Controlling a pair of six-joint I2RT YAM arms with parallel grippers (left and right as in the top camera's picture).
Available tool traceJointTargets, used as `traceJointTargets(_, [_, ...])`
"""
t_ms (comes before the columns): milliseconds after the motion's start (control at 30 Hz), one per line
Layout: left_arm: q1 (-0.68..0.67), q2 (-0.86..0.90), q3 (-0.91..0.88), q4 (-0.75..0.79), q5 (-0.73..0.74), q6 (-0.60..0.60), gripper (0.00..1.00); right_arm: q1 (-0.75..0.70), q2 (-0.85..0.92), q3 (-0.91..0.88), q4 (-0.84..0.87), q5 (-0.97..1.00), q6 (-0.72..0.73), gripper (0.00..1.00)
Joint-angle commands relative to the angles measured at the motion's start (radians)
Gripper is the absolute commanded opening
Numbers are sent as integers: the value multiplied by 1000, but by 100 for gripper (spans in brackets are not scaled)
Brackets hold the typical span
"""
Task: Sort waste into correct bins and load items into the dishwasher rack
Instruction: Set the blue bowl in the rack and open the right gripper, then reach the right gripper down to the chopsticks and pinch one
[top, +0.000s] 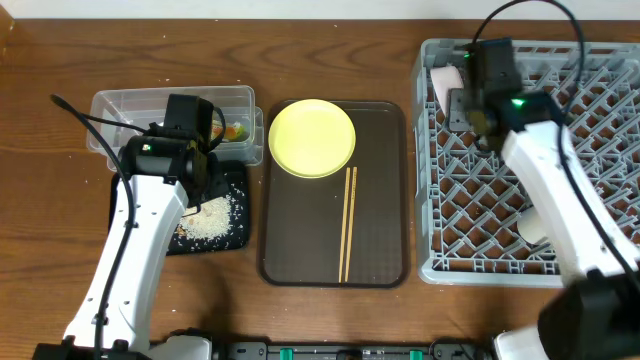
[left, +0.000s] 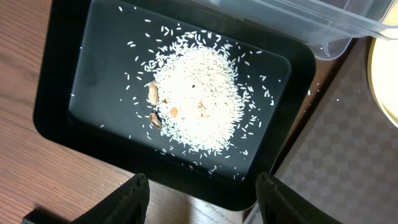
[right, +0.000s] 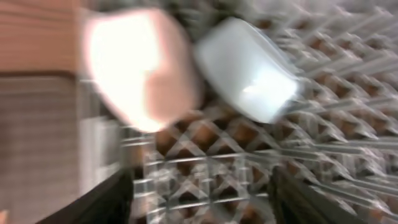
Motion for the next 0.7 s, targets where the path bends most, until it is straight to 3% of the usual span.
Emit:
traceJointTargets(0, [0,3,-3,-2,-2,-14,67,10,-28,0,2,-436,-95,74])
traceJointTargets(100, [0,3,-3,-2,-2,-14,69,36,-18,0,17,-583,-98,77])
traceJointTargets(433, [0,3,-3,-3,-2,-14,70,209,114,0,72,-536,-54,75])
traceJointTargets(667, [0,3,-3,-2,-2,-13,70,295,219,0,-106,-490,162,59])
